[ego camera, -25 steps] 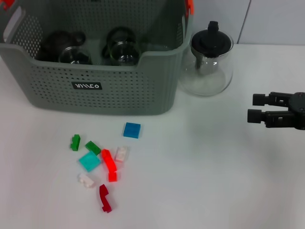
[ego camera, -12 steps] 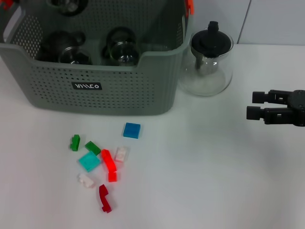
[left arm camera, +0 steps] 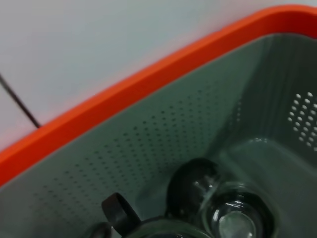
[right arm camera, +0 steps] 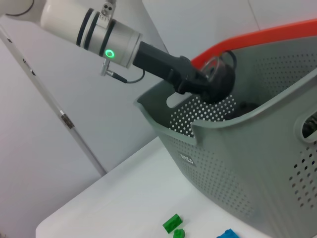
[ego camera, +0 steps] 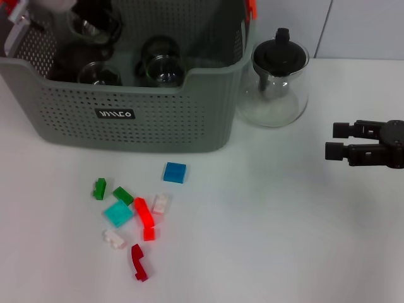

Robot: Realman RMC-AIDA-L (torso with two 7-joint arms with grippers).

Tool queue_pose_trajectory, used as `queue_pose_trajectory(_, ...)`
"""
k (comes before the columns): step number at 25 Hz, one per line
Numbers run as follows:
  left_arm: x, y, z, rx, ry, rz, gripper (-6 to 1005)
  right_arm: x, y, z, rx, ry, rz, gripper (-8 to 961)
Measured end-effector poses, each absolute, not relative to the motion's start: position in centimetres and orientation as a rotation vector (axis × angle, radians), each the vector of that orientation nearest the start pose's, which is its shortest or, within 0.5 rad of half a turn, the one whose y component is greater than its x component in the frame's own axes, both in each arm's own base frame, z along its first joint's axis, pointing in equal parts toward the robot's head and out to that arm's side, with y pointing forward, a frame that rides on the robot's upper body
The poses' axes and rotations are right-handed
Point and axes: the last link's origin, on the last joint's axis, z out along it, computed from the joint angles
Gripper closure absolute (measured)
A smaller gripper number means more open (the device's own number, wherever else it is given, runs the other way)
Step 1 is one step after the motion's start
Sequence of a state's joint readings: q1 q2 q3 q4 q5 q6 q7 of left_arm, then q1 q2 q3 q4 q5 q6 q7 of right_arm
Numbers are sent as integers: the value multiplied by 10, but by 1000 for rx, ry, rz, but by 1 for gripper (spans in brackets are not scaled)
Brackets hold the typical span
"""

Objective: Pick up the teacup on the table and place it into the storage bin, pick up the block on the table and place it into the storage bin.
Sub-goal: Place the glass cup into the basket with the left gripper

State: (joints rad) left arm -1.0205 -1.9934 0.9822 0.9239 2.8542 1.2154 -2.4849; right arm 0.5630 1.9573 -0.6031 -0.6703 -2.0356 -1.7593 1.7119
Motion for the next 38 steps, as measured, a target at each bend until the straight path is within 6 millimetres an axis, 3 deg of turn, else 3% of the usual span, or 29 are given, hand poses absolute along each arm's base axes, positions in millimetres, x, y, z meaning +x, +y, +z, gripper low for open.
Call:
queue_pose_trajectory(12,-150,477,30,-2300,-753,333,952,263,331,57,-2756,965,773,11)
queue_pose_trajectory(21,-152,475,15,-2317,-727,359,950,265,330,57,-2752,969,771,10)
queue_pose_trajectory(38,-155,472,10,-2327,-709,391,906,265,329,57,-2751,973,772,9)
